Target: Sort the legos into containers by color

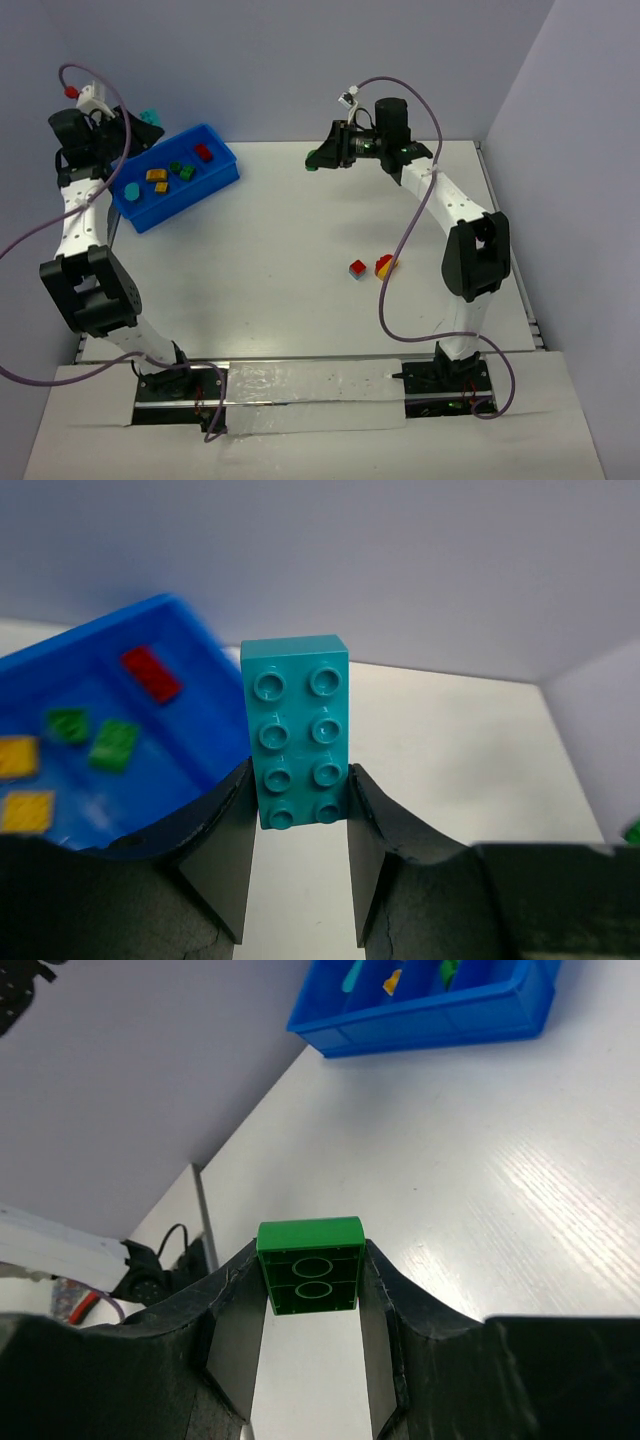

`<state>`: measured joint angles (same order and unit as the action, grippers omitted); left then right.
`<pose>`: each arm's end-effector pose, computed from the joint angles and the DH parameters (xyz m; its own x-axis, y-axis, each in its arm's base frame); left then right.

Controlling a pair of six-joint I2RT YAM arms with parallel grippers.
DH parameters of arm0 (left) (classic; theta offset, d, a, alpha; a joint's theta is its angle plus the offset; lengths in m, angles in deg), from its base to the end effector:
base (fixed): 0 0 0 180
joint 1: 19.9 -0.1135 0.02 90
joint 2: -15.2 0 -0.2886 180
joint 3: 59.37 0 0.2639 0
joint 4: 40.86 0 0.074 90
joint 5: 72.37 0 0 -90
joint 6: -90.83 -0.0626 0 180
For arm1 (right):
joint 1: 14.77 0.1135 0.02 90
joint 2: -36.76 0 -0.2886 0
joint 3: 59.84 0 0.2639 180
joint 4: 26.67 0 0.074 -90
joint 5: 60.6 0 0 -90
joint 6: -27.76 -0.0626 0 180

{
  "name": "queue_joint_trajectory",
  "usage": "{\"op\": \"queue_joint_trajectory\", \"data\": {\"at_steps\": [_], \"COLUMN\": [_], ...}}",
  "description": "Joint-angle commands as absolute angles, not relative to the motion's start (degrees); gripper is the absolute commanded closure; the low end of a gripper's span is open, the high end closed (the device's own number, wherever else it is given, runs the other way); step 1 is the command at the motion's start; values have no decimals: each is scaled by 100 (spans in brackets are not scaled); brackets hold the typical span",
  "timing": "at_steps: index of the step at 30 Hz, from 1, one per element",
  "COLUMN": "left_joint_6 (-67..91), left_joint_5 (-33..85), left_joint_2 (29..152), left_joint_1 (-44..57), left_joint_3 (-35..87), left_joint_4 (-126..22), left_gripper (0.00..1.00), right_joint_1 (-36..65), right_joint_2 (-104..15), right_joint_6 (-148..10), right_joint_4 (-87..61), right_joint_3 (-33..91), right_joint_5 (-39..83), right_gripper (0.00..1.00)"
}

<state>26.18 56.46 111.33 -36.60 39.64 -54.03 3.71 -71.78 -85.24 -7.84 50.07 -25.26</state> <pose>0.4281 0.0875 0.3918 -0.3118 -0.4418 -0.8412 0.2585 0.8125 -0.5225 0.4397 0.2008 0.3604 -0.6220 0.0304 -0.7825 -0.7369 0.3151 0.5980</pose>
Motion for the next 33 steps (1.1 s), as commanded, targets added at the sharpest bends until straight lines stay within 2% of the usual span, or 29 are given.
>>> {"op": "queue_joint_trajectory", "data": {"at_steps": [1, 8, 24, 33], "left_joint_6": [1969, 1357, 881, 778], "left_joint_5": [4484, 4314, 3562, 3263], "left_joint_2": [11276, 11895, 12801, 12898], "left_joint_1": [-4202, -4628, -4660, -4624], "left_joint_3": [4518, 4924, 5140, 5064], "left_joint_4": [-6957, -8020, -8452, -8511], "left_gripper": [100, 100, 98, 72], "right_joint_1": [342, 344, 351, 351], "right_joint_2": [-6774, -6864, -6889, -7061], "right_joint_6": [-8027, -7912, -7768, -7838], "right_joint_4": [-507, -430, -278, -291], "right_joint_3": [5188, 5256, 5237, 5417], "right_joint_5": [-2218, -2131, -2086, -2124], "right_gripper": [100, 100, 100, 100]}}
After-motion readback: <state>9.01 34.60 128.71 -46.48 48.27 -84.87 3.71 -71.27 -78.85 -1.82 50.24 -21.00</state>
